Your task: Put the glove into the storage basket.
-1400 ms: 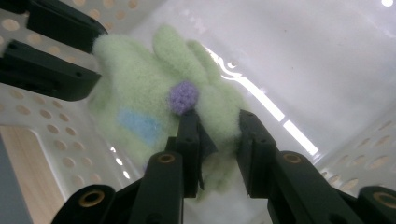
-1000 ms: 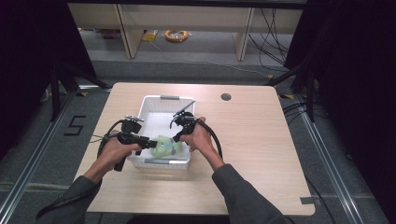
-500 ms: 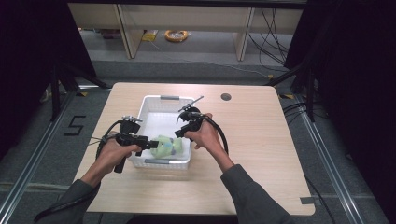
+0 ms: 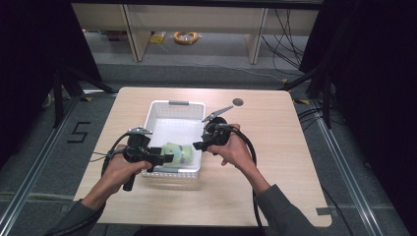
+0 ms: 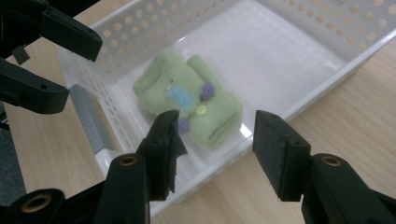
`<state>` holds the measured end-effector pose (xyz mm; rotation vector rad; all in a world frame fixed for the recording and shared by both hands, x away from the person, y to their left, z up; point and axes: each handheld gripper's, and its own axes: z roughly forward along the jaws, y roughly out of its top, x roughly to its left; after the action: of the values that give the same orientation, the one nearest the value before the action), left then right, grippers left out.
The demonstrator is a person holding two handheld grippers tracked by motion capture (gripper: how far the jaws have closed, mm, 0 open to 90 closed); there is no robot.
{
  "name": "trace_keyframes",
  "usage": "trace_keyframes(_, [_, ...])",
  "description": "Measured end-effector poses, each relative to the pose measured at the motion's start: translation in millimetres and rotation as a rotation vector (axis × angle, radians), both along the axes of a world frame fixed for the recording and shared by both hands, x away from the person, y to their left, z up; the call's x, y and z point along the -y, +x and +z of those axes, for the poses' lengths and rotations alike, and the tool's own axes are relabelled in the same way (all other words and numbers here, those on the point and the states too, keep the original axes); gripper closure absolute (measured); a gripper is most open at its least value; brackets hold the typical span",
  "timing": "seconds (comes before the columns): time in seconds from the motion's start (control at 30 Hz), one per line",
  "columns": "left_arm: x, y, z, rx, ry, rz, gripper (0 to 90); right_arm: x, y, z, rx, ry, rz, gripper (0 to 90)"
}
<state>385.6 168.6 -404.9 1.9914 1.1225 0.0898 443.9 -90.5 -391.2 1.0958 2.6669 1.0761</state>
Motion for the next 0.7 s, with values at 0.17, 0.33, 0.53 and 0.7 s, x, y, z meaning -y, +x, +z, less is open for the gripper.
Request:
trace_keyframes(0.17, [11.0,-14.9,-0.6,0.009,-0.043,-0.017,35.5,14.5,-8.8,0.9,0.029,0.018,0.016,50.1])
trace_keyframes(0.33, [19.1,-24.3,-0.6,0.020,-0.047,-0.049,34.9,26.9,-18.2,0.2,0.050,0.043,0.026,48.0])
trace_keyframes(0.53, [29.2,-32.7,-1.0,0.030,-0.051,-0.073,32.1,39.1,-28.3,0.4,0.076,0.068,0.026,41.6])
trace_keyframes(0.7, [37.9,-40.7,-3.6,0.042,-0.035,-0.090,27.4,51.0,-36.6,-0.6,0.089,0.098,0.015,33.9])
